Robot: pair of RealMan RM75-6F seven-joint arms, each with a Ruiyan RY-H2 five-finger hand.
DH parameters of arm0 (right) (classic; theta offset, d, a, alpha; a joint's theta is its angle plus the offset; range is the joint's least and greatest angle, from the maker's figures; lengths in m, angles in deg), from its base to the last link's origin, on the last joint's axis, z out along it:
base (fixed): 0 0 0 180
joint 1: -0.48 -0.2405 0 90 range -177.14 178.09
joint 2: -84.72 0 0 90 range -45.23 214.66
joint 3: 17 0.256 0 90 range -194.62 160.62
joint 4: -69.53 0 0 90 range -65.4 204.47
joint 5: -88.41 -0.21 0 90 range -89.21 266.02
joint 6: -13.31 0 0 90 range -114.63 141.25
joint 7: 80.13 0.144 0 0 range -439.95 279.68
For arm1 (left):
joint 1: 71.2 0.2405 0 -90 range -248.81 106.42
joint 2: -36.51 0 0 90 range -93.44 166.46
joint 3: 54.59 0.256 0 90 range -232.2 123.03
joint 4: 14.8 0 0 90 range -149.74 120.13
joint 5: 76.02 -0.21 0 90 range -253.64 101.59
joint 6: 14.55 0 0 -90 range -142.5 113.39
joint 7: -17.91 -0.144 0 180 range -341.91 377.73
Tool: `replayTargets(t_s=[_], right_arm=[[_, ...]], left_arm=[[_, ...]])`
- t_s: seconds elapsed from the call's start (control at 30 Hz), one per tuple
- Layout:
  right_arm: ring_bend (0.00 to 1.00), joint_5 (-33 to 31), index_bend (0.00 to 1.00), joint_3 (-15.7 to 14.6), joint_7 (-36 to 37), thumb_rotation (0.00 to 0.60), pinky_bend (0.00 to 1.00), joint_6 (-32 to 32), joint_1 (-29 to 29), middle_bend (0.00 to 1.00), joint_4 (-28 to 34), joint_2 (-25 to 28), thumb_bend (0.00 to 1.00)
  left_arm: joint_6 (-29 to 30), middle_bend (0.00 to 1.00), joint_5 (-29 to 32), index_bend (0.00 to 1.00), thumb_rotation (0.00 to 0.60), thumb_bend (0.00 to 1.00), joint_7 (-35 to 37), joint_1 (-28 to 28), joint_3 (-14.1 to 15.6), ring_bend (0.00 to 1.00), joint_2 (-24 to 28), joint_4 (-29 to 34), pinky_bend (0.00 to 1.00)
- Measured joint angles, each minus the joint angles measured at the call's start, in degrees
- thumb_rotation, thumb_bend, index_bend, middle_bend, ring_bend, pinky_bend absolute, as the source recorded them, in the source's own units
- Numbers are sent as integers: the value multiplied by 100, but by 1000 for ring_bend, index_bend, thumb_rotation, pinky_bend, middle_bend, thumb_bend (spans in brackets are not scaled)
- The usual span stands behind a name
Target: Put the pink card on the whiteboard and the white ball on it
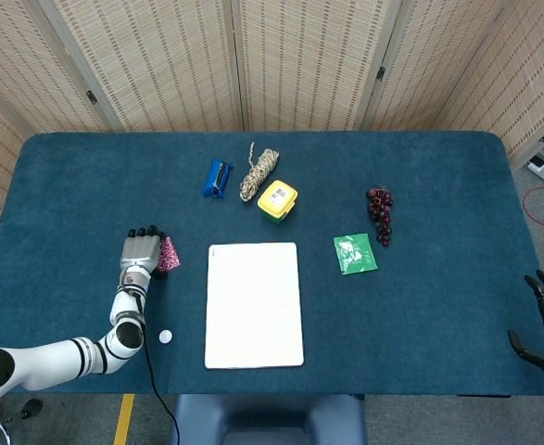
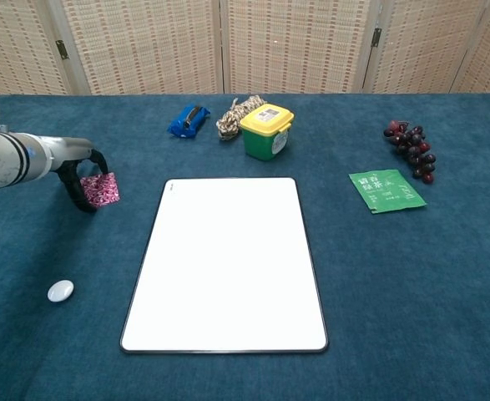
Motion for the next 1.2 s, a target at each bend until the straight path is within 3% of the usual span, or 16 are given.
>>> replayTargets(t_s=[0.57,0.87,1.2], right_arm=[[90,-5,1,11,-48,600,43,-34,-19,44,31,4,365],[91,-31,1,19,-101,600,42,-40,-17,44,85,27,365],[91,-64,1,20,-95,600,42,-49,-3,44,81,23,365]], left_arm=[[196,63,-608,236,600,314,137,53,-15,93,221,524,0],[324,64,-1437,235,600,314,348,10,-80,92,397,1349,0],[603,64,-2373,233,600,314,154,-221,140,90,189,2032,0]])
